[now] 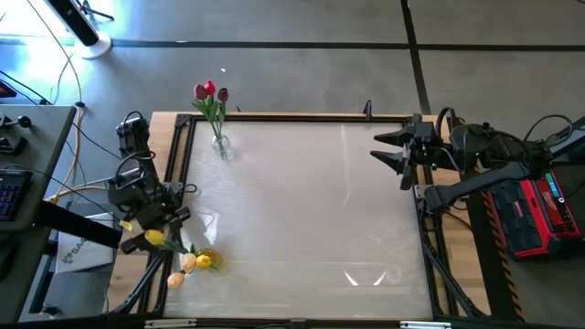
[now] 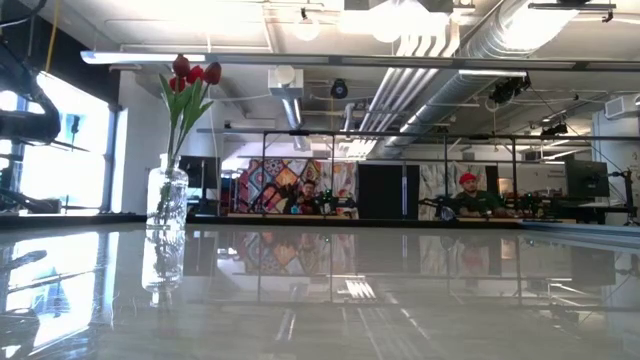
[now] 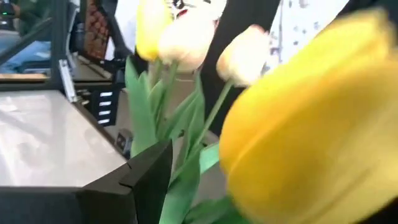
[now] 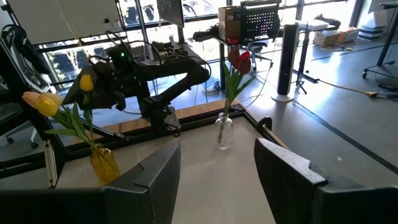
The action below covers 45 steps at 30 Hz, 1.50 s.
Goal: Sort flowers into vase by color
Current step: Put the yellow flower into the yellow vase, then return to Home Position
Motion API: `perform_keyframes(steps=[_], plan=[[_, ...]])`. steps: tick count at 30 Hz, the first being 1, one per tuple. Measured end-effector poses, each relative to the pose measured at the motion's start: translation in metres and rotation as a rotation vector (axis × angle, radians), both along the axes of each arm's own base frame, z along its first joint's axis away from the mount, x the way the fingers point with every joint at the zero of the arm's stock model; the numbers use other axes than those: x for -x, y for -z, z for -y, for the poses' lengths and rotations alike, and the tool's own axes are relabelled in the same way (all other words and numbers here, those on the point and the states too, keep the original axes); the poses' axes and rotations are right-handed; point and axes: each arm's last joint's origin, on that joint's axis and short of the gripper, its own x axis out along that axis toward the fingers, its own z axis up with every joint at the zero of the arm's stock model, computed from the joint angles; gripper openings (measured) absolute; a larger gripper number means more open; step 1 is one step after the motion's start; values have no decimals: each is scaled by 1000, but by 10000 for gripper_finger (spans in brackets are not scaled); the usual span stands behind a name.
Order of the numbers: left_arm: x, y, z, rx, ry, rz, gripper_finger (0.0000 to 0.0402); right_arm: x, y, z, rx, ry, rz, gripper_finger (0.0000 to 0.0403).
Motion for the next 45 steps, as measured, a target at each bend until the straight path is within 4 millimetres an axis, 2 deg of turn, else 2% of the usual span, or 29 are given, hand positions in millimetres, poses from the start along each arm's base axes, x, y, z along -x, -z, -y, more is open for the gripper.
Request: perform_keyframes(steps=[17,28,37,45], plan=[[4,-50,-11,106,-2,154,230,0,0,0,0,0,-1,195],[-3,-76,-27,-87,-239,219,230,0,0,0,0,0,0,195],[-23,-86,-21,-177,-308,228,229,0,0,0,0,0,0,195],[-63,-94,-13,-134,-403,265,229,0,0,0,0,0,0,195]])
